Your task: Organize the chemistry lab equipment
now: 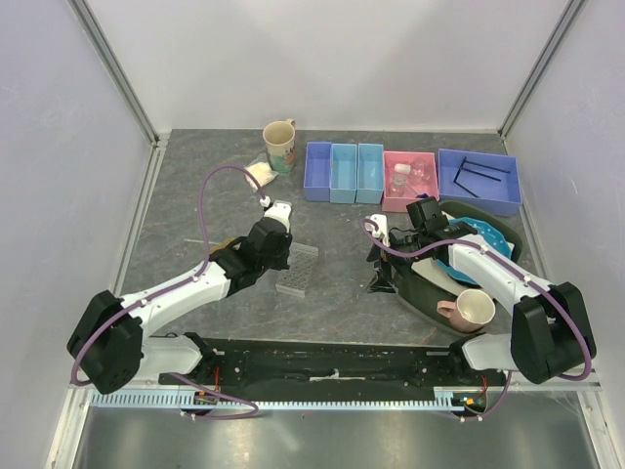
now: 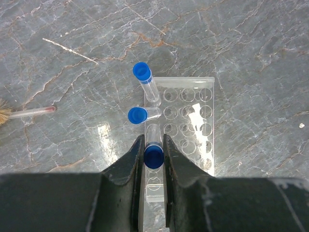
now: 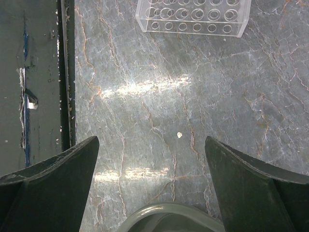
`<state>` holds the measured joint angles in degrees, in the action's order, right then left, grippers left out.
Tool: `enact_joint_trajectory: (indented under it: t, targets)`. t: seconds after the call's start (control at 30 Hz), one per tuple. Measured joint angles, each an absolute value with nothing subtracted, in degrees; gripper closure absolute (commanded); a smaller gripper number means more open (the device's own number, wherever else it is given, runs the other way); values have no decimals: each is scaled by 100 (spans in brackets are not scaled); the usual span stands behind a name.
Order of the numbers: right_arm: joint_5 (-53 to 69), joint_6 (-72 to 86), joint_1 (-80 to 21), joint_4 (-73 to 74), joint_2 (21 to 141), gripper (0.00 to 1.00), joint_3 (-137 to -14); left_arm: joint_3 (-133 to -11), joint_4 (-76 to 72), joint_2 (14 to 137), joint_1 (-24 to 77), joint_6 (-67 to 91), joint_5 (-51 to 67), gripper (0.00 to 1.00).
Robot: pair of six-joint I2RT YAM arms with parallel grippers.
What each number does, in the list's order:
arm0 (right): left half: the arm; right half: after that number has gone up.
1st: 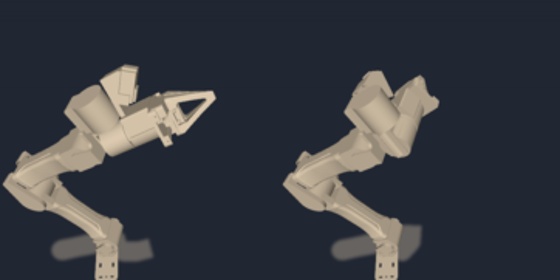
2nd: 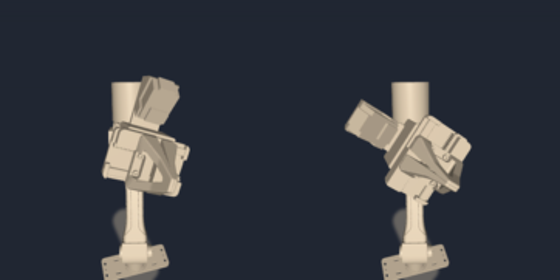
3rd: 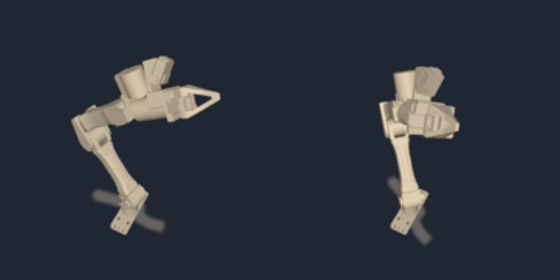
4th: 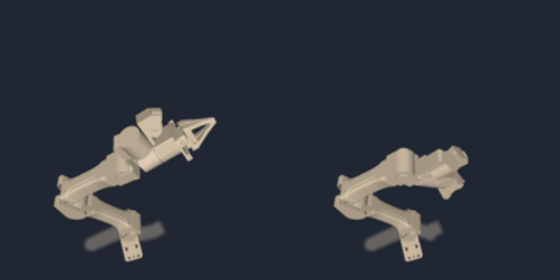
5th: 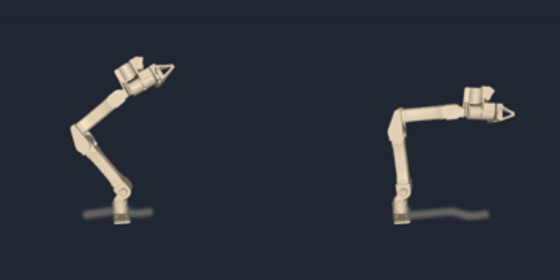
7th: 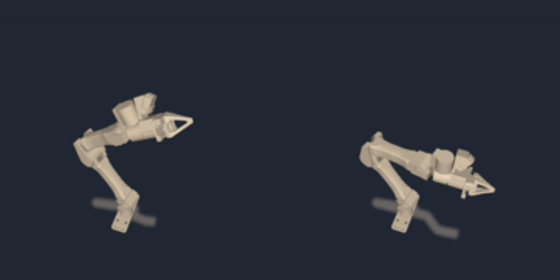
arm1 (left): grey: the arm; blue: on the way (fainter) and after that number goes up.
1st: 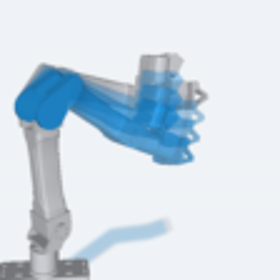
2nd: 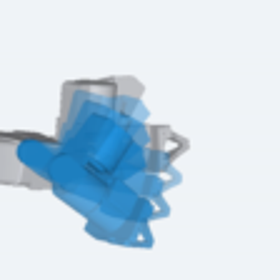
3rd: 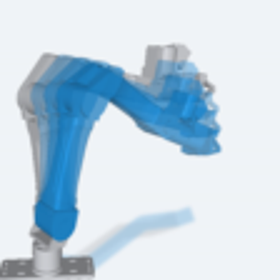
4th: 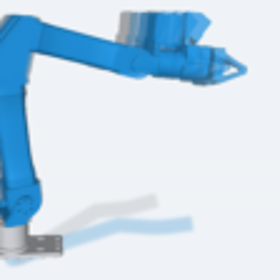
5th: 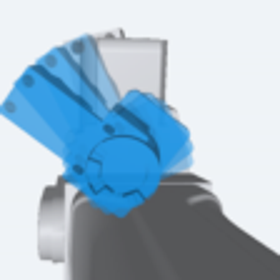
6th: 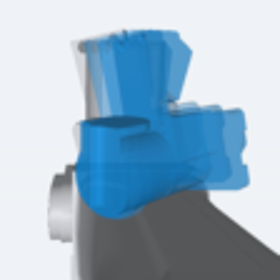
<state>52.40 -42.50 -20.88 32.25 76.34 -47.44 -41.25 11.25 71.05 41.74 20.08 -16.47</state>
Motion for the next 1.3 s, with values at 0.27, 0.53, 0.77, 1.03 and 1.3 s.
enact_joint_trajectory:
  t: [0.27, 0.53, 0.77, 1.03, 1.3]
  targets:
    - [5240, -4285, -2088, 3227, 7634, 2, -4744, -3988, 1013, 7170, 4174, 2008, -1649, 96]
    - [5238, -4292, -2088, 3227, 7634, 2, -4744, -3988, 972, 7474, 4174, 2012, -1647, 66]
    - [5238, -4296, -2088, 3229, 7634, 2, -4744, -3988, 1063, 7481, 4174, 2036, -1638, 41]
    - [5207, -4333, -2088, 3271, 7634, 2, -4755, -3990, 1520, 6591, 4171, 2071, -1601, 27]
    - [5146, -4362, -2088, 3334, 7634, 2, -4783, -4005, 1911, 5391, 3332, 1975, -1439, 15]
